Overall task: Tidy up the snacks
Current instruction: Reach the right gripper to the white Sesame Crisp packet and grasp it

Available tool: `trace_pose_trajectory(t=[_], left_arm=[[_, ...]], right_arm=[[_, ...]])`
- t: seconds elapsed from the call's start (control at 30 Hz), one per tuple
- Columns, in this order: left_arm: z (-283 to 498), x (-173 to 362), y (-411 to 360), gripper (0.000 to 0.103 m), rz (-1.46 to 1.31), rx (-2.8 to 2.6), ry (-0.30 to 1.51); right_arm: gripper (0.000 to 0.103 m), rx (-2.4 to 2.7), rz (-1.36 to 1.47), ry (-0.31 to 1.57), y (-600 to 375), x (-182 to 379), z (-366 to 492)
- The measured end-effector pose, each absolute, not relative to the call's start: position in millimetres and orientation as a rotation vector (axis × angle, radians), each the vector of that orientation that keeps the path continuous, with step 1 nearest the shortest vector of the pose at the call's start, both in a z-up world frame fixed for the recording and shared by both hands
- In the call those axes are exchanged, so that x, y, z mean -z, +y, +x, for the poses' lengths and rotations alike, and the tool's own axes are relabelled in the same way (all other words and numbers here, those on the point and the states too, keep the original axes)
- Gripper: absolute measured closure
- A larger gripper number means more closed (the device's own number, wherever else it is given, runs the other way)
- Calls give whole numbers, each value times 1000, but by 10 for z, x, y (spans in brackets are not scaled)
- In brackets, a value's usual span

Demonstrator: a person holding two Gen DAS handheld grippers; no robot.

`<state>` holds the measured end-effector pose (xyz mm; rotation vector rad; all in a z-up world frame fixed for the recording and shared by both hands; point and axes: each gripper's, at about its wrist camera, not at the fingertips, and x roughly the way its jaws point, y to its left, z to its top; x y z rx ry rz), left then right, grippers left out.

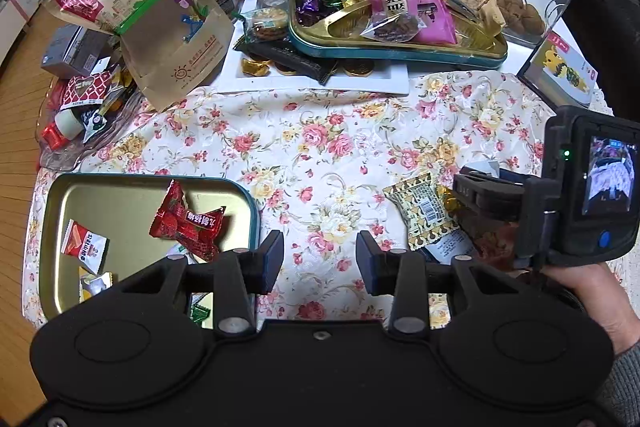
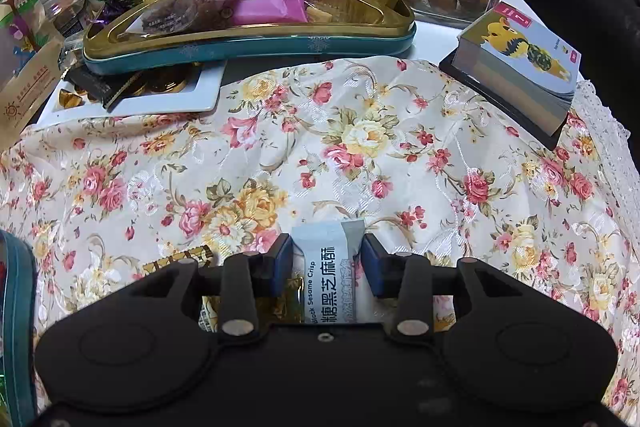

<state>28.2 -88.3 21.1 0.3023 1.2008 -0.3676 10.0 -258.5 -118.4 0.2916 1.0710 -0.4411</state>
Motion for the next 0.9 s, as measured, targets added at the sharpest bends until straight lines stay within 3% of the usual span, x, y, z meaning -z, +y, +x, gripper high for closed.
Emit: trace_pose_trajectory(t=[0.37, 0.9], left_arm=[[280, -213, -854, 56, 312, 357, 1189], [270, -63, -1153, 56, 289, 430, 1214]], right_arm=[[72, 476, 369, 1128, -2695, 1132, -154], [75, 559, 530, 1243, -2925, 819, -892]])
